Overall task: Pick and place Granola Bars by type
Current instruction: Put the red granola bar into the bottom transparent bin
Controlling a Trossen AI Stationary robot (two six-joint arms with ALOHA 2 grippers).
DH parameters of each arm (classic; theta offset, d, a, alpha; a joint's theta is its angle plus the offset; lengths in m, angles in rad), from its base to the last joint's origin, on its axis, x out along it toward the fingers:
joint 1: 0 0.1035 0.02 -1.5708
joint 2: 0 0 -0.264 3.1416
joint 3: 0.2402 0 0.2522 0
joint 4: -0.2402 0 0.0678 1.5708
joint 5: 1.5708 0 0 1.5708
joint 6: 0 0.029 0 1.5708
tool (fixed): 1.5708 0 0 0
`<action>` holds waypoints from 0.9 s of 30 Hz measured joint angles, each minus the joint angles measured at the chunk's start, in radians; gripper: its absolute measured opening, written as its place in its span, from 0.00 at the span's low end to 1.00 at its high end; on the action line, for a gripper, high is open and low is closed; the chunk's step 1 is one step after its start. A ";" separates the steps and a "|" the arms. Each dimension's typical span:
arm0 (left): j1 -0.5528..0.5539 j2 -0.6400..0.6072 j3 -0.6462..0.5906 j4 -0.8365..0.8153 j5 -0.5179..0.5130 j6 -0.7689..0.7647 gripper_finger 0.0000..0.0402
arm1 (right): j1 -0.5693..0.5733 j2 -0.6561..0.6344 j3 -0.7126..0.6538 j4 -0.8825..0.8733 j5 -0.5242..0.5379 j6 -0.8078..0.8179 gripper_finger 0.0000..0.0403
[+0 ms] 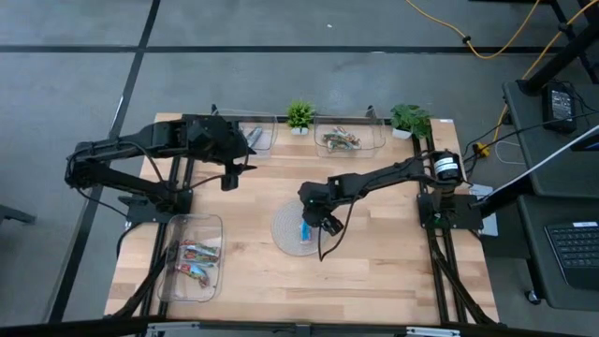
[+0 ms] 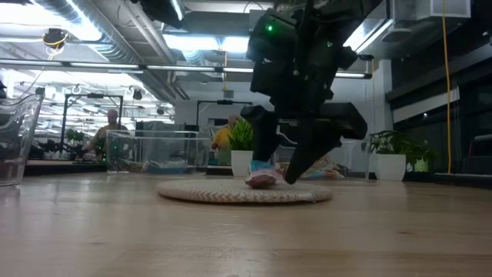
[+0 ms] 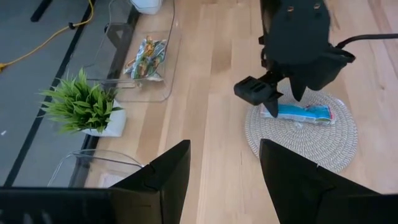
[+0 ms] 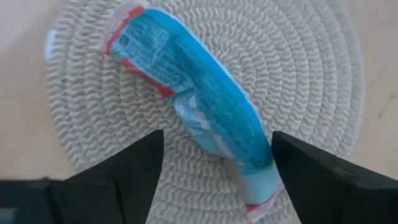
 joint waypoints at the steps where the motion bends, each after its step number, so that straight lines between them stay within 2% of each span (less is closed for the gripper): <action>1: 0.000 0.000 0.000 0.000 0.000 0.000 0.46 | -0.003 0.003 0.000 0.001 -0.021 -0.001 0.72; 5: 0.000 0.000 0.000 0.000 0.000 0.000 0.46 | -0.007 0.014 0.000 -0.002 -0.039 -0.002 0.62; 11: 0.000 0.000 0.000 0.000 0.000 0.000 0.46 | -0.007 0.014 0.000 0.002 -0.040 -0.001 0.39; 17: 0.000 0.000 0.000 0.000 0.000 0.000 0.46 | -0.005 0.010 0.019 -0.028 0.014 0.002 0.18; 21: 0.000 0.000 0.000 0.000 0.000 -0.002 0.46 | -0.006 -0.001 0.108 -0.163 0.091 0.031 0.12; 27: 0.000 0.000 -0.001 -0.003 0.000 -0.003 0.46 | -0.008 -0.059 0.226 -0.278 0.098 0.113 0.12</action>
